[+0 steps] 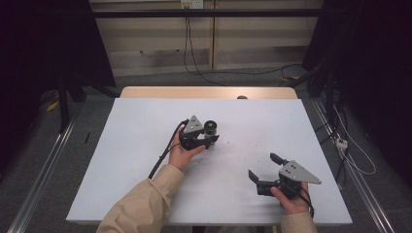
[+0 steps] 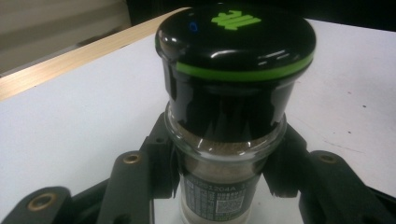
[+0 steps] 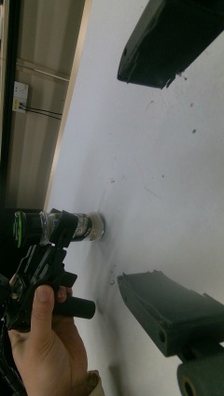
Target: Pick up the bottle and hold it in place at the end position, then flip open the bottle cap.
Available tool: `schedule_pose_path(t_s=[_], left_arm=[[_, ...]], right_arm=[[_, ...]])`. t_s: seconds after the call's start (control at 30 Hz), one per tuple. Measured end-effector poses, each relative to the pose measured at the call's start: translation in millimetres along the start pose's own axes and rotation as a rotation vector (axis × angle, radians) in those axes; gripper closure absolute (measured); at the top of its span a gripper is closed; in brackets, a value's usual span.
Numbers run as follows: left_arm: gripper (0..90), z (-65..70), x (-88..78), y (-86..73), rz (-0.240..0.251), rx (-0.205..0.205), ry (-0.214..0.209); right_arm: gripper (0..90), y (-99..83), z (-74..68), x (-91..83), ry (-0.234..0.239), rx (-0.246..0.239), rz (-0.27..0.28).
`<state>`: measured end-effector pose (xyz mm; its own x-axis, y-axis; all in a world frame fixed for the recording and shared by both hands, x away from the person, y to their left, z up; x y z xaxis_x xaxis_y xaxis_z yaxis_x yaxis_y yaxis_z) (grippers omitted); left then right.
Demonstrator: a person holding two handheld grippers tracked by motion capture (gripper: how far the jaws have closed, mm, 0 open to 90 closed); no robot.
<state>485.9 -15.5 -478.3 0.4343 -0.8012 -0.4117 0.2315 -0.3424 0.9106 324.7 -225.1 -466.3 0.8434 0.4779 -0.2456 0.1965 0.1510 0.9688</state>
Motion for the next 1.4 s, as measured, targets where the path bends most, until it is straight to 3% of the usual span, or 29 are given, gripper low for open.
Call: schedule_pose_path(t_s=[0.63,0.97,1.4], left_arm=[[53.3,-0.7,-0.7,-7.3,0.016,-0.006,-0.012],[53.3,-0.9,-0.4,-7.3,0.014,-0.006,-0.013],[53.4,-0.5,-0.3,-7.5,0.013,-0.003,-0.011]], right_arm=[[3.1,1.3,-6.1,9.9,0.023,0.007,-0.016],[3.6,7.0,-10.0,27.8,0.028,0.006,-0.047],[7.4,15.0,-10.0,50.6,0.010,0.052,-0.092]])
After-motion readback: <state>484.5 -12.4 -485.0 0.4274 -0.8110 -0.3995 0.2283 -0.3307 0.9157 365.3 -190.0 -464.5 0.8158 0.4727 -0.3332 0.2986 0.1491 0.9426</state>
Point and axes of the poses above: each handheld gripper's, and its own axes: x roughly forward along the jaws, y roughly out of its top, z roughly to its right, the point moved 6 cm from there along x, roughly forward along the jaws, and after that the axes turned 2 degrees about -x, right-handed, at the moved point
